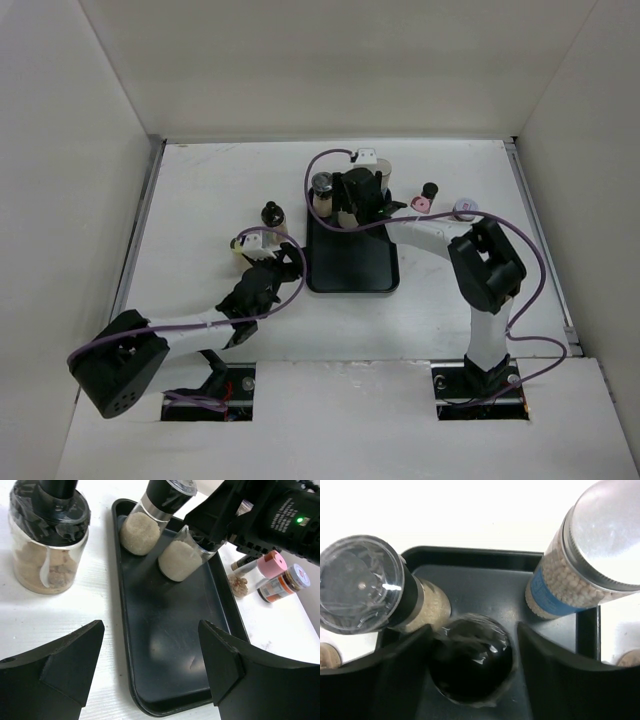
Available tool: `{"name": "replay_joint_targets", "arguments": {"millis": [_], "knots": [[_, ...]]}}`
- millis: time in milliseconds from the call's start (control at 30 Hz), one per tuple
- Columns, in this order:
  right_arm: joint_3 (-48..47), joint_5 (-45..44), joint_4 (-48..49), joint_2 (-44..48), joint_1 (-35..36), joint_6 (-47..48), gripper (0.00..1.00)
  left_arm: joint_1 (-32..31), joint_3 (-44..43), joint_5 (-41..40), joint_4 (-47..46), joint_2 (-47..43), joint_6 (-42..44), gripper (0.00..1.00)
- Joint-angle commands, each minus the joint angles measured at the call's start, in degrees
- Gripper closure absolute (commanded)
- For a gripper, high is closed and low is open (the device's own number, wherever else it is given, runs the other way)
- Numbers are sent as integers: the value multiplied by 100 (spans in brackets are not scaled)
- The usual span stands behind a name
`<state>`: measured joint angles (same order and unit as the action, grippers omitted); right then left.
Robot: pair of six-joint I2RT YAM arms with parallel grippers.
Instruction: Organize the condiment bottles
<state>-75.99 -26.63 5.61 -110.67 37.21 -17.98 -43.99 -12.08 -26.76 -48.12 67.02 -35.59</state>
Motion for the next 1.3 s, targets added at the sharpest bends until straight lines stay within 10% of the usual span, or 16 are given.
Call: {"name": "replay_joint_targets", "arguments": {"millis": [0,333,500,600,867,1267], "knots": [[-128,-44,643,273,18,-4,18,35,-190,40,-277,47,-35,25],[1636,176,687,2574,27,-310,3,149,-856,-57,844,-197,26,25],[3412,307,1275,3849,18,-891,64,307,-2104,-539,2805,-296,123,26],[3993,527,1425,4255,27,-1128,72,509,-2631,-725,3526,-32,158,28],[4662,642,2084,4747,89,-1182,20,1028,-3818,-681,4757,952,167,26],[4856,677,2217,4792,54,-1278,14,1467,-4303,-602,5023,1849,202,26]]}}
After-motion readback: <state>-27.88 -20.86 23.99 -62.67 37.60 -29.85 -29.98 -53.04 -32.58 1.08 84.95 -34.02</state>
